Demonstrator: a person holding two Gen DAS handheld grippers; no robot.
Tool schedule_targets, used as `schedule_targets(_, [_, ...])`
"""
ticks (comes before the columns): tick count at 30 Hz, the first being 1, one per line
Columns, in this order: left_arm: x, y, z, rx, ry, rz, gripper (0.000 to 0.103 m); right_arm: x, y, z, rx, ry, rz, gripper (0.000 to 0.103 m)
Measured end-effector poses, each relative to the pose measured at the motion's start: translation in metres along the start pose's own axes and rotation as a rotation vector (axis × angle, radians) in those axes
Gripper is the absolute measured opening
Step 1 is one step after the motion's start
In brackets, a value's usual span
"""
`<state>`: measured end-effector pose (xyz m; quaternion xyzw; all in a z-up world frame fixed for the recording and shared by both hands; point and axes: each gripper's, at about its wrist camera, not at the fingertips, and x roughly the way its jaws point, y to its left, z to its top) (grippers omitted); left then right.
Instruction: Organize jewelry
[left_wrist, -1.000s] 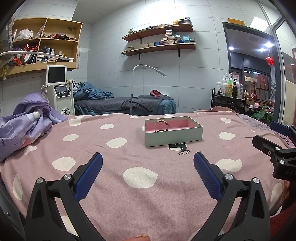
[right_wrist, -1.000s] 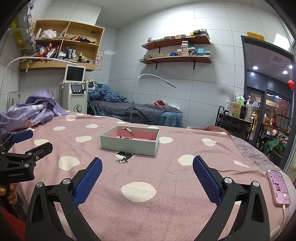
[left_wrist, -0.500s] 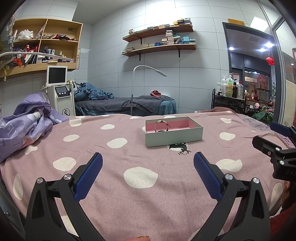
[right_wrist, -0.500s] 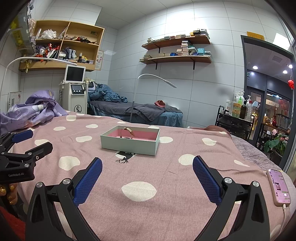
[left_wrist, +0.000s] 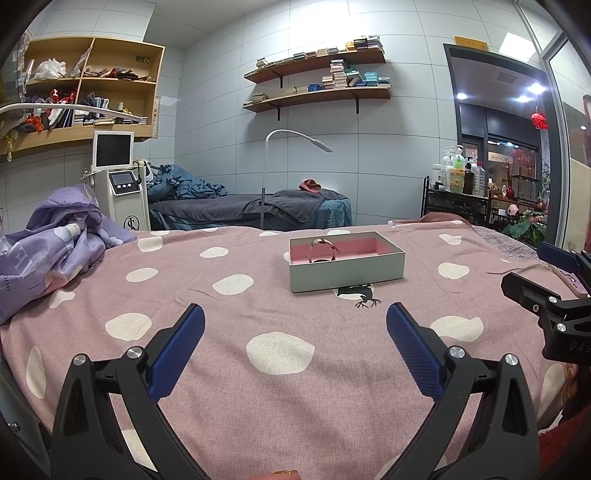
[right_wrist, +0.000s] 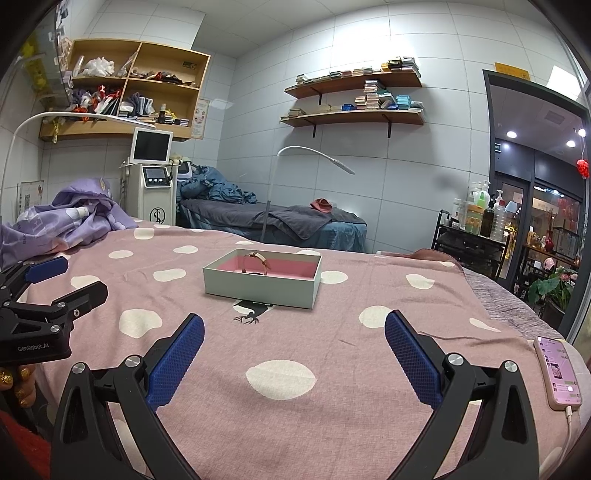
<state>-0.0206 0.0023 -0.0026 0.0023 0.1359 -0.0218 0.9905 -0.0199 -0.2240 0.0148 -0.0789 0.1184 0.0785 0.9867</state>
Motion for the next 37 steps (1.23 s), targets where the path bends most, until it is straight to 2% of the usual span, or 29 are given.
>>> schedule_targets(26, [-0.0021, 0.0011, -0.0019, -0.018, -0.006, 0.013, 0.097, 0.0000, 0.0002, 0.0004, 0.001, 0.001, 0.000, 0.096])
schedule_targets(37, [0.0013, -0.0024, 0.0000, -0.014, 0.023, 0.024, 0.097, -0.0003, 0.0018, -0.0005, -0.002, 0.002, 0.003, 0.096])
